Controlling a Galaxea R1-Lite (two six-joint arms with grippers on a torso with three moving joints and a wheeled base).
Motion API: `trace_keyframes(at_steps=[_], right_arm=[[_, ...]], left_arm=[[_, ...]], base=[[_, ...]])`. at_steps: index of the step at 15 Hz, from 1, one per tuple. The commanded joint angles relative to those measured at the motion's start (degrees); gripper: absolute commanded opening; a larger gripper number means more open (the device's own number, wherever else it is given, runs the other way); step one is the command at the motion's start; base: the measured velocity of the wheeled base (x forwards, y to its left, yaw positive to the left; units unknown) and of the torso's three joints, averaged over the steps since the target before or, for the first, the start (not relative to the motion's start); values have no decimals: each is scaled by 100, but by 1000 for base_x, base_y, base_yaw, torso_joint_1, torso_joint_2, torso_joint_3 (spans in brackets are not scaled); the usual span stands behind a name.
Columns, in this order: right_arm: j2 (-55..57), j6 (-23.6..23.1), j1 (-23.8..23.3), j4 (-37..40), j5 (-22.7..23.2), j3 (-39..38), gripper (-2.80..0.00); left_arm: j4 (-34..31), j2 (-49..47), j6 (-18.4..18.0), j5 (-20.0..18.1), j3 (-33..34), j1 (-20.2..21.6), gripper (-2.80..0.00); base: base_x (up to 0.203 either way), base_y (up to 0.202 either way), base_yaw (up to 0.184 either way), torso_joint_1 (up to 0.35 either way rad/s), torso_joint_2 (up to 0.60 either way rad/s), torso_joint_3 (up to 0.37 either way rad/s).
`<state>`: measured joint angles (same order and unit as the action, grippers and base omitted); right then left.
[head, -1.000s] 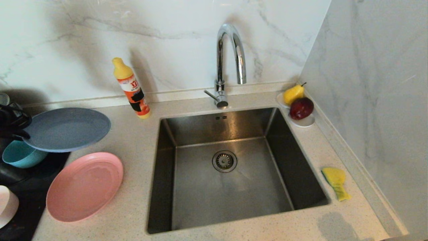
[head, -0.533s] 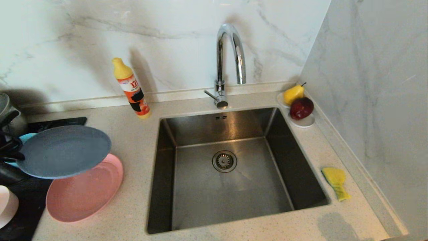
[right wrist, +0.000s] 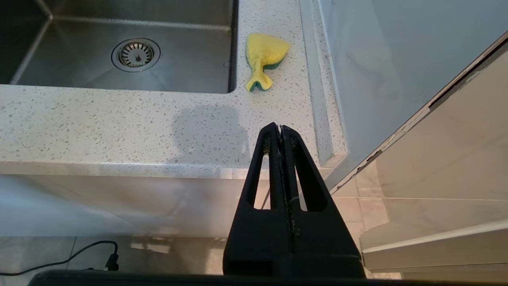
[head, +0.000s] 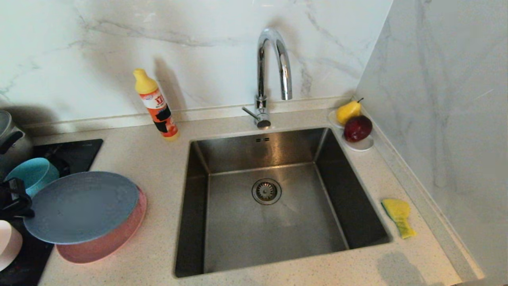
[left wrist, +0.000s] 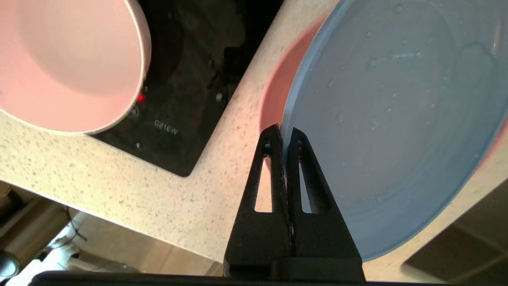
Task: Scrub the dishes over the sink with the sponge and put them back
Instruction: Place the plate on the plate
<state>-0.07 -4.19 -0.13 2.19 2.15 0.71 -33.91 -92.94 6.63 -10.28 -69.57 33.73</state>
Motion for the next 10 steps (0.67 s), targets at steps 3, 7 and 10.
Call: trace_keyframes(at_steps=[3,7,10], right_arm=[[7,-3,-4,0,5,0,-280],[7,-3,-4,0,5,0,-280],[7,-3,5,0,5,0,-280]], left_arm=[[510,144,5,-55,542,2,-280],[1164,58,5,-423,1027,2,-280],[1636,-55,-6,-436,1425,4,-280]], base=[[0,0,0,0,0,0],[0,0,0,0,0,0],[0,0,0,0,0,0]])
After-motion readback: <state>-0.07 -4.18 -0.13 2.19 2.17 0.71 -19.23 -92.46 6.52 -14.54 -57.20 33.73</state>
